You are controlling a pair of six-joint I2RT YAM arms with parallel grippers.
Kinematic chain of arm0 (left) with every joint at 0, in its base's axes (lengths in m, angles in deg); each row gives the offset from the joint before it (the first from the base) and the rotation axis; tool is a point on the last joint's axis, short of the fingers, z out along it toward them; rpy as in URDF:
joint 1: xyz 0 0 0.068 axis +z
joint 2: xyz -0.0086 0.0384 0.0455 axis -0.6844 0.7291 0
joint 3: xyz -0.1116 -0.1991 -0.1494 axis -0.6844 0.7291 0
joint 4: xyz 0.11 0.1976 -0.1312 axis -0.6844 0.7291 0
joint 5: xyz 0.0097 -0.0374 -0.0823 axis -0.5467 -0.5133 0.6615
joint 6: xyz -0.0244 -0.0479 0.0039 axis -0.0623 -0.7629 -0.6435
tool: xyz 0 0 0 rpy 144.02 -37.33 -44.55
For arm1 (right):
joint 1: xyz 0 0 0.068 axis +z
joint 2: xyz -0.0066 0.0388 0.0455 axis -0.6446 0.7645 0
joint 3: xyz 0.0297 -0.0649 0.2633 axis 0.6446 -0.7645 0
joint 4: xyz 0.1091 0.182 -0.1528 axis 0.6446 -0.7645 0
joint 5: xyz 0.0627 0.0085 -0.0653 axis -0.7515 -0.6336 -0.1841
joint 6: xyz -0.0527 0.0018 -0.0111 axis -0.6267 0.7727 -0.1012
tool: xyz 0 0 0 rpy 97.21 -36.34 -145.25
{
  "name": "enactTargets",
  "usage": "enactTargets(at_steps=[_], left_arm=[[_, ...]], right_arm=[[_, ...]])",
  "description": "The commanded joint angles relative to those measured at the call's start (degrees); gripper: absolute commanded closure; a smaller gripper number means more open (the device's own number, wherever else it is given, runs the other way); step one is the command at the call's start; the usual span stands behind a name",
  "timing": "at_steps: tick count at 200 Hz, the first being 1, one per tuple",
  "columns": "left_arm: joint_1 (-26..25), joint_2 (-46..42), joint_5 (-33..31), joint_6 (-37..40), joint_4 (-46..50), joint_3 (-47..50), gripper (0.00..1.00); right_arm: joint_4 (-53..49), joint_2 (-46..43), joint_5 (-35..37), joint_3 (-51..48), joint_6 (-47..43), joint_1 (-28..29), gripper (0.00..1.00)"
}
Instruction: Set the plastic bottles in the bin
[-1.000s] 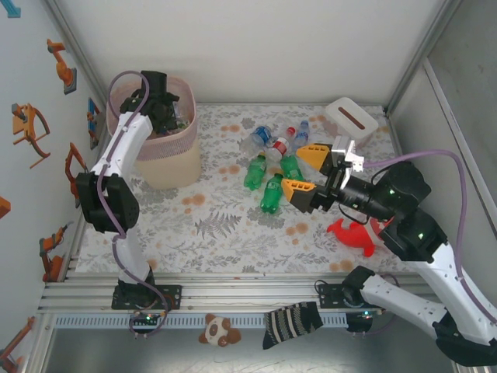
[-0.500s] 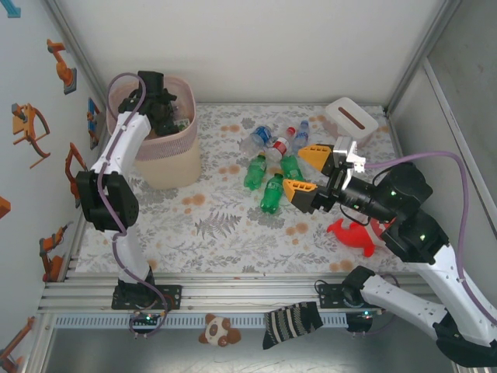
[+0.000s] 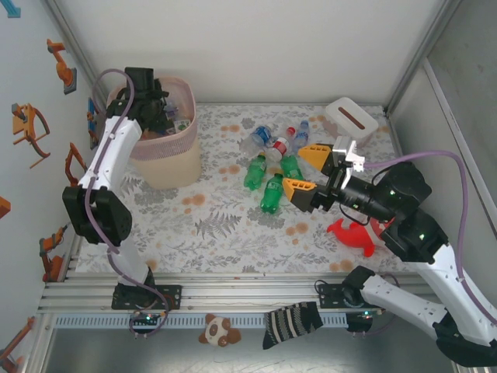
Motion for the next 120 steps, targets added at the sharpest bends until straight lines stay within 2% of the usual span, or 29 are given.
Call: enactTargets(at_steps=[1, 35, 65, 93, 120], left_arm=[[0.3, -3.7, -0.1, 2.8, -1.7, 1.5, 0.09], [0.3, -7.8, 0.8, 6.7, -3.6, 4.2, 0.10], [0.3, -11.6, 2.2, 13.4, -5.1, 6.3, 0.10], [0.3, -15.4, 4.8, 21.4, -10.5, 10.3, 0.10], [0.4, -19.0, 8.3, 33.5, -16.0, 13.4, 0.12]], right_arm=[[-1.7, 0.8, 4.9, 1.6, -0.9, 0.3, 0.15], [-7.9, 3.7, 15.0, 3.6, -0.9, 0.3, 0.16], [-13.0, 7.5, 21.8, 5.2, -0.4, 0.2, 0.16], [-16.6, 11.9, 26.5, 6.0, 0.9, -0.2, 0.17], [-20.7, 16.5, 29.3, 7.2, 2.9, -1.9, 0.18]])
